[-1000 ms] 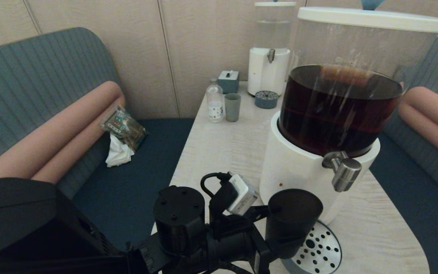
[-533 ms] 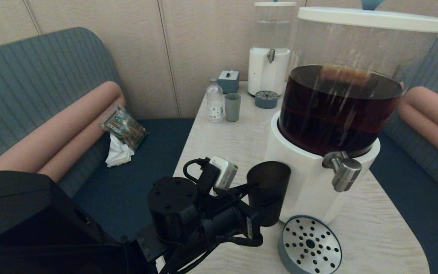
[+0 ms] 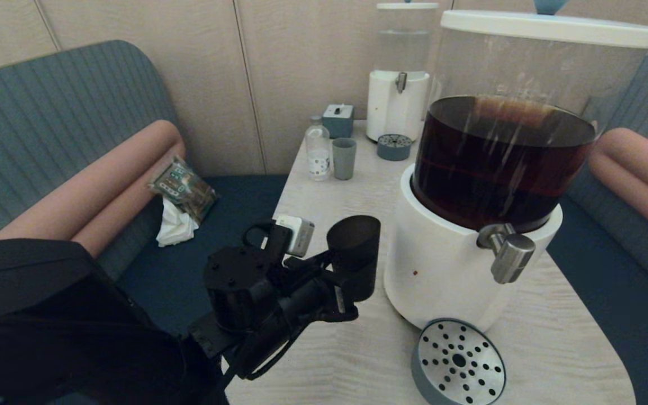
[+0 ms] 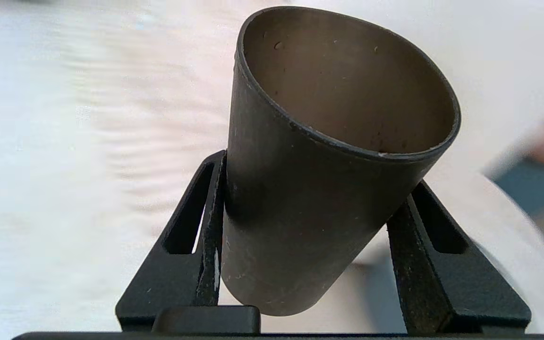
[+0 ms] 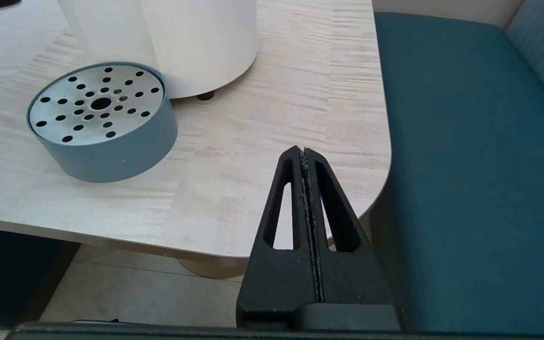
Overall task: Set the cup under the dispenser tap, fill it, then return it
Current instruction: Place the cup next to the water dispenser
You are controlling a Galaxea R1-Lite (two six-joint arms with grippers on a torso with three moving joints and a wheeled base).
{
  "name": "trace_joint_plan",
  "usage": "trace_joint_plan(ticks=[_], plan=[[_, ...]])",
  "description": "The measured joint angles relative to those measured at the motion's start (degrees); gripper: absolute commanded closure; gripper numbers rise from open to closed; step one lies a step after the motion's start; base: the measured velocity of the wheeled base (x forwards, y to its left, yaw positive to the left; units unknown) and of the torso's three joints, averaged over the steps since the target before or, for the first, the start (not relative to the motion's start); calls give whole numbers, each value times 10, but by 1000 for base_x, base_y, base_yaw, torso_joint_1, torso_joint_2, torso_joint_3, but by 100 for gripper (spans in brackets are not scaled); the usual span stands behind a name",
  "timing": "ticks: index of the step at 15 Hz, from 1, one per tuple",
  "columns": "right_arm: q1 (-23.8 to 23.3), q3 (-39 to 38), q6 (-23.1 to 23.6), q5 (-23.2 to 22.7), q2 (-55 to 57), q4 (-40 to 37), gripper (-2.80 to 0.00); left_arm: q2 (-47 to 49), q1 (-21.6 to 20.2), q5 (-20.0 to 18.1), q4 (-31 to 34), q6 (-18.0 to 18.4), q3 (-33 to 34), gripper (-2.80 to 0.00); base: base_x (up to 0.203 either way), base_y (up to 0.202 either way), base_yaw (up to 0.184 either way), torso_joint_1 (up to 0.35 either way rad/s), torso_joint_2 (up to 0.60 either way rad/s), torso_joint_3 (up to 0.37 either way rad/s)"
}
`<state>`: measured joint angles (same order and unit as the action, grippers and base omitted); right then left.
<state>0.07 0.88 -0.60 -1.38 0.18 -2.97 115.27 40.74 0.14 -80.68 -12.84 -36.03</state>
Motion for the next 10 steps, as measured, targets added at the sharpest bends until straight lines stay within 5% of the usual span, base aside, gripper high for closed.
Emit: trace_joint_plan(ticks=[6,10], plan=[[0,0,0,0,0,0,0,51,-107,-10,-10,4,-56,0,0,0,0,0,0,0],[0,0,0,0,0,0,0,94,-141,-11,-15,6,-91,0,0,0,0,0,0,0]])
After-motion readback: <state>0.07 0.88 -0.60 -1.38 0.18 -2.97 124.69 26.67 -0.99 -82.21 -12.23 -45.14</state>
